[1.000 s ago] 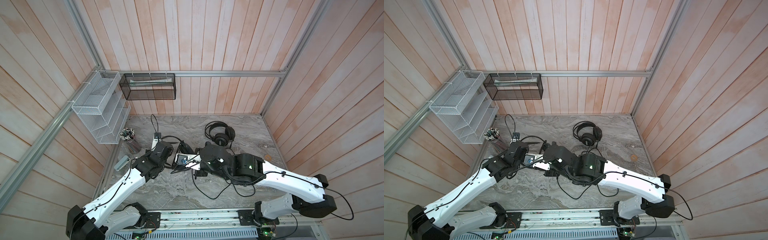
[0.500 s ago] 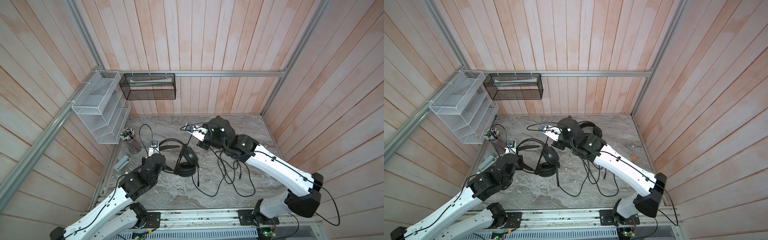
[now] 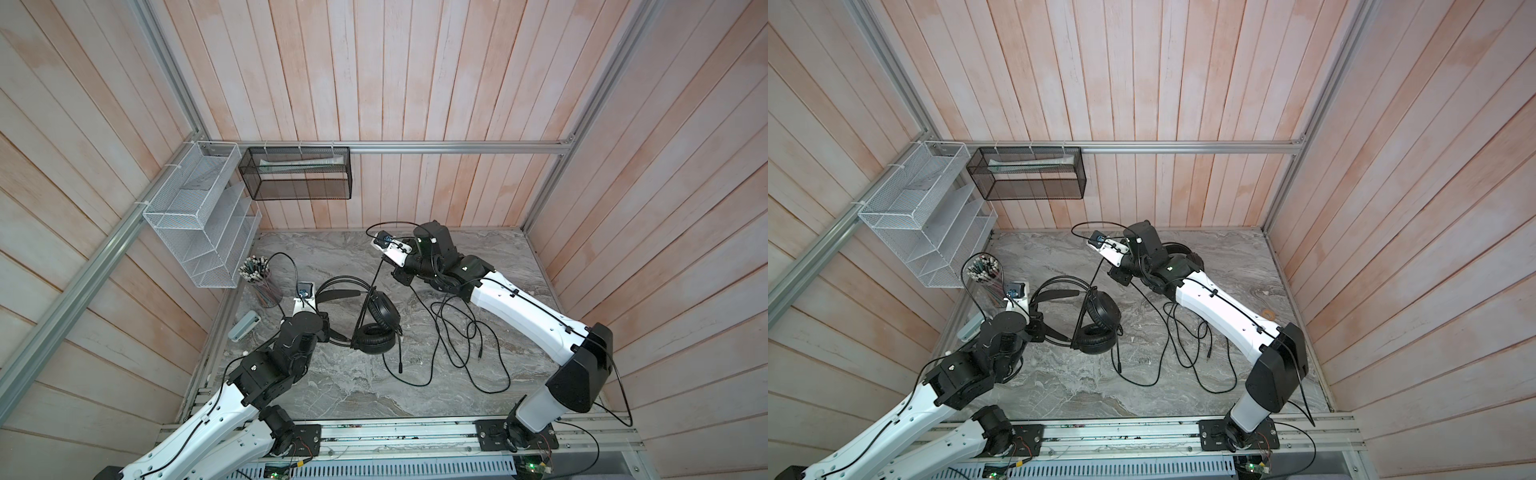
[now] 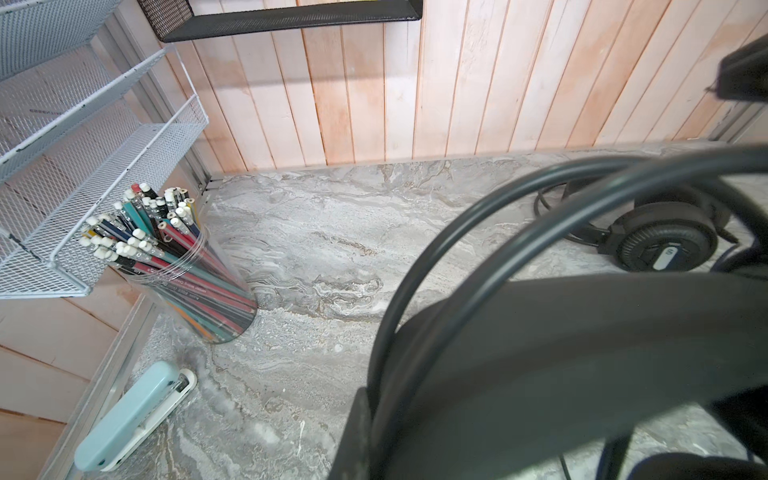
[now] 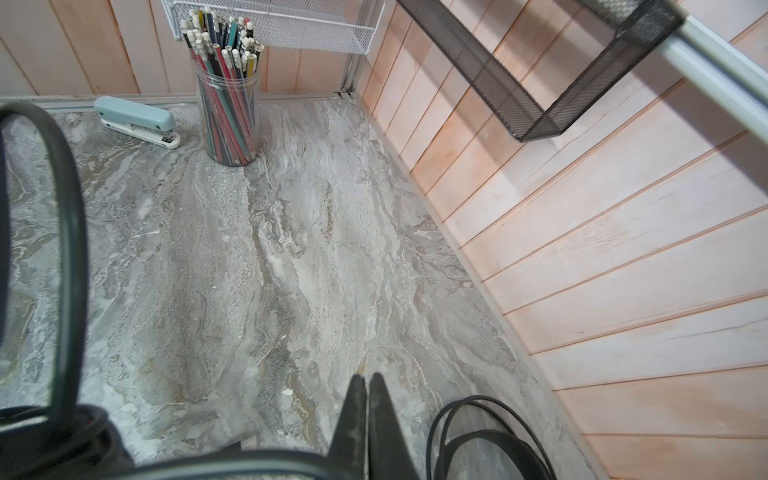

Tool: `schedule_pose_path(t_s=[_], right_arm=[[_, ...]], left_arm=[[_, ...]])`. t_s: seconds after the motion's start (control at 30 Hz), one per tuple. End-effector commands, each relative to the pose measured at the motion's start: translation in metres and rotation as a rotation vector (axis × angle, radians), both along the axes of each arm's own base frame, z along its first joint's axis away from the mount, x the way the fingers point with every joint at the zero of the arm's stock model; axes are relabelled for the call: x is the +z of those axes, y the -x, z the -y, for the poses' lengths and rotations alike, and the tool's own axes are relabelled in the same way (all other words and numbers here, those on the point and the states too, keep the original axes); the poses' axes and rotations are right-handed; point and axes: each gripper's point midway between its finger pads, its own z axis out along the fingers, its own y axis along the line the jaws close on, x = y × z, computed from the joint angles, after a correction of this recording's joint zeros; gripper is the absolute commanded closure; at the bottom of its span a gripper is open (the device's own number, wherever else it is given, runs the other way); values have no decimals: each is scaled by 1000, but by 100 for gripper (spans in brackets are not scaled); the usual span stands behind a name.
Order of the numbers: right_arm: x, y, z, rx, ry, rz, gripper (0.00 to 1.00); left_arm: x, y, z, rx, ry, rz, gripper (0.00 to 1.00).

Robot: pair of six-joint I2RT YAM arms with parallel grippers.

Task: Wrap the headphones

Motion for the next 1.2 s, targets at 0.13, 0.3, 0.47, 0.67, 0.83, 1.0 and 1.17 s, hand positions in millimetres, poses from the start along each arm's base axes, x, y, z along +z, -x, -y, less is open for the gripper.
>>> schedule_pose_path(t_s=[0.13,0.3,0.47,0.67,0.83,1.0,1.17], right_arm=[[5,3,-2,0,-164,-26,85],[-9,10,7,-22,-186,-53,69],[-13,29,25,-16,-297,-71,52],[0,49,46,-12,-474,-48,36],[10,64,62,-33,-644,-40,23],[8,77,83,-66,-768,-18,19],[-5,92,101,-69,-826,30,19]], left_arm=[[71,14,29,-151,265,42,100],[105,22,38,-193,365,18,100],[135,26,39,-194,455,20,100],[173,26,35,-173,508,60,100],[194,18,37,-149,511,69,100],[211,13,42,-150,529,77,100],[228,7,49,-161,526,86,100]])
